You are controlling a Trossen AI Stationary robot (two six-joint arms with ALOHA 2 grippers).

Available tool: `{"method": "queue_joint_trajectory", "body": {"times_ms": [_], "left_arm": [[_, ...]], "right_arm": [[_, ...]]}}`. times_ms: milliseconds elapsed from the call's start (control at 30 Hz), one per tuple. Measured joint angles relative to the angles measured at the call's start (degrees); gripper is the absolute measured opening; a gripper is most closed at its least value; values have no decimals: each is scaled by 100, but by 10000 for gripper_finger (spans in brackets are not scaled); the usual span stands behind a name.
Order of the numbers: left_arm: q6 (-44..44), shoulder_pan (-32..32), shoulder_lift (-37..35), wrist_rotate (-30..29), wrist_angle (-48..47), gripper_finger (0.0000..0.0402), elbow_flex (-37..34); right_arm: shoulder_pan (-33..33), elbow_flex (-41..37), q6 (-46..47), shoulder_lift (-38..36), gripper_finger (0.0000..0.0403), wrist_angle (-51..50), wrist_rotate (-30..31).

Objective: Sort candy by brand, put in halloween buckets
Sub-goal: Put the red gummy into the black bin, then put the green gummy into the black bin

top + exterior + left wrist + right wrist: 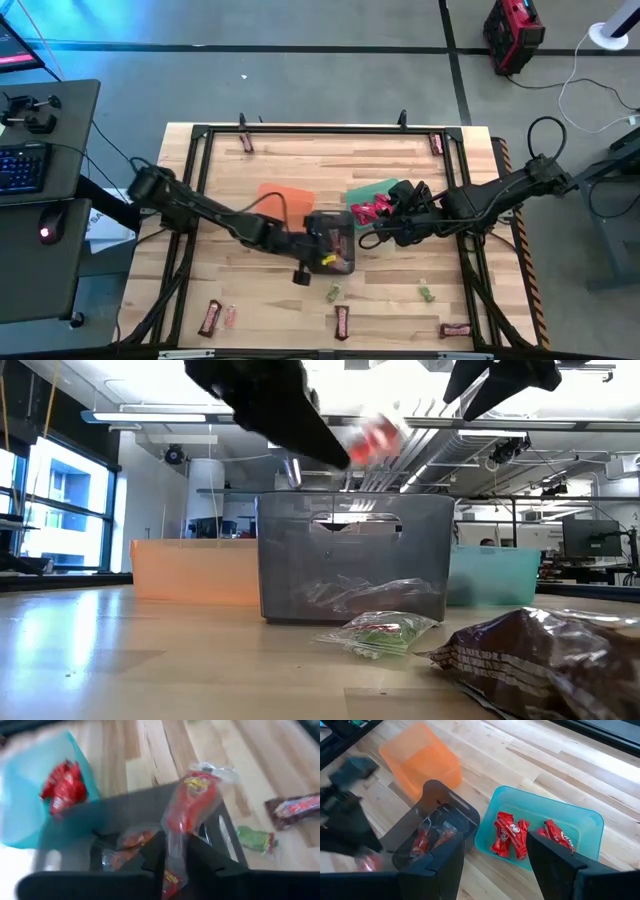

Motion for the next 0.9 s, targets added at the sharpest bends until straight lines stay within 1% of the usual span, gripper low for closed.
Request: {"method": "queue_joint_trajectory", "body": {"times_ms": [100, 167, 300, 367, 433, 500, 567, 600, 733, 833, 900], "left_arm": [[-347, 53, 294, 10, -466, 102, 445], [-456, 71, 303, 7, -839, 132, 686], [-350, 115, 147, 3, -1564, 186, 941], [-477, 139, -39, 8, -2019, 207, 1054], [-736, 138, -334, 64, -2645, 220, 1060], [-1118, 136, -672, 171, -3095, 226, 900], [-1575, 86, -1126, 157, -3269, 227, 557], [-1805, 42, -1390, 114, -3204, 227, 369], [-2831, -247, -2499, -392, -2536, 227, -540], [-3565, -455, -3085, -853, -2051, 227, -1138], [-4037, -570, -3385, -1191, -1757, 227, -1421]], "right_arm": [[0, 0, -9, 0, 206, -1, -10], [1, 0, -26, 0, 206, -1, -26], [0, 1, -38, 0, 206, -5, -45], [0, 0, -38, 0, 206, -11, -302], [31, 0, -38, 0, 206, -96, -901], [208, 1, 9, 23, 206, -290, -1525], [485, 0, 178, 103, 206, -427, -1929], [659, 0, 346, 164, 206, -536, -2031], [1327, 0, 1138, 559, 206, -754, -2372], [1709, 0, 1852, 947, 206, -764, -2701], [1884, -101, 2466, 1192, 206, -711, -3054]]}}
